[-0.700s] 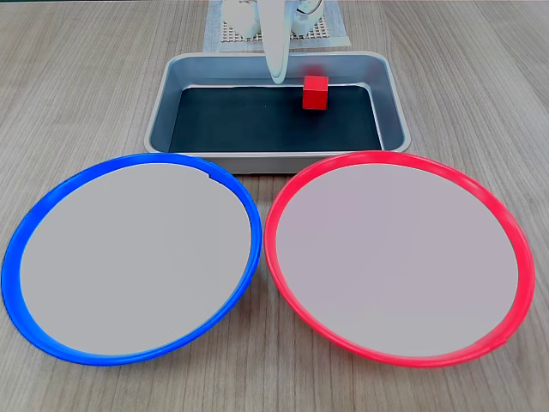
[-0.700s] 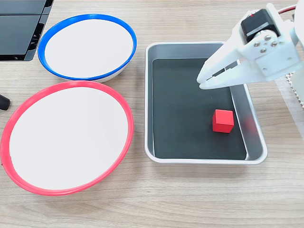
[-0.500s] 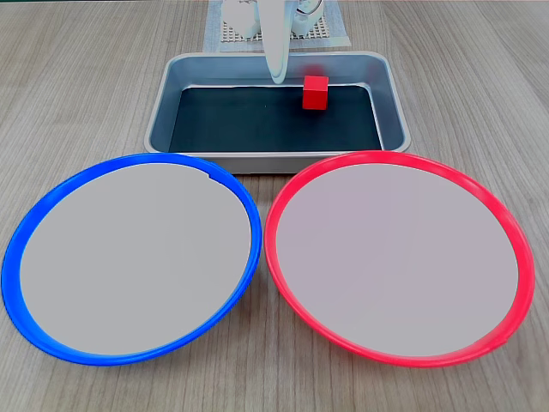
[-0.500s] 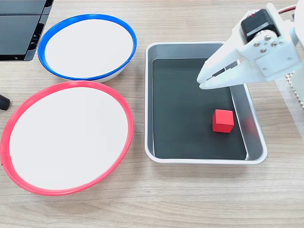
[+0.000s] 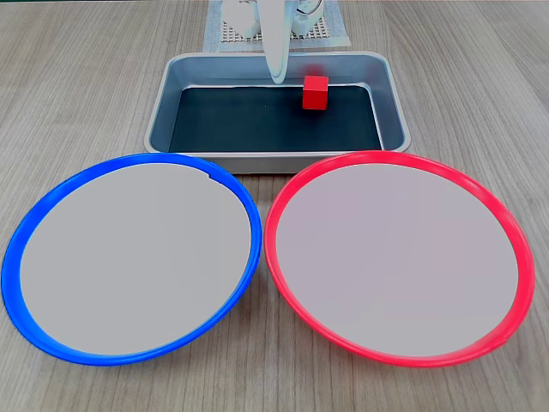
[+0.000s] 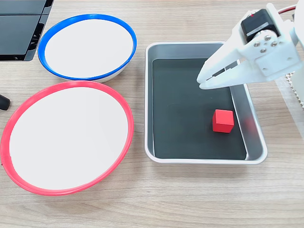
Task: Move a red block from tray to red dish
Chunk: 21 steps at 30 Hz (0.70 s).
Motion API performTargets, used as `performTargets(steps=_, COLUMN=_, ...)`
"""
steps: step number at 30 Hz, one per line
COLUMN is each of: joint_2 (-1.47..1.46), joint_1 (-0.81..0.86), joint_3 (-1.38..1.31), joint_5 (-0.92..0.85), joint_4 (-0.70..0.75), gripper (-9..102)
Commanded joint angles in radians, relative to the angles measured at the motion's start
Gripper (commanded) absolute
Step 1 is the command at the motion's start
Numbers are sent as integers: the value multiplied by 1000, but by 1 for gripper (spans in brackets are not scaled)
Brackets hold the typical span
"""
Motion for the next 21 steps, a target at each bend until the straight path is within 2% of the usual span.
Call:
performTargets(steps=1, joint_2=25, joint_1=3, joint_3=0, joint_5=3, joint_4=2, gripper=0)
performTargets(steps=18, joint_2=25, joint_1=-6, joint_3=0, joint_5=-9, joint_4=2, gripper=2)
performTargets(steps=21, joint_2=25, joint_1=-18, joint_3=-20, joint_5=-97, joint_4=26, gripper=1)
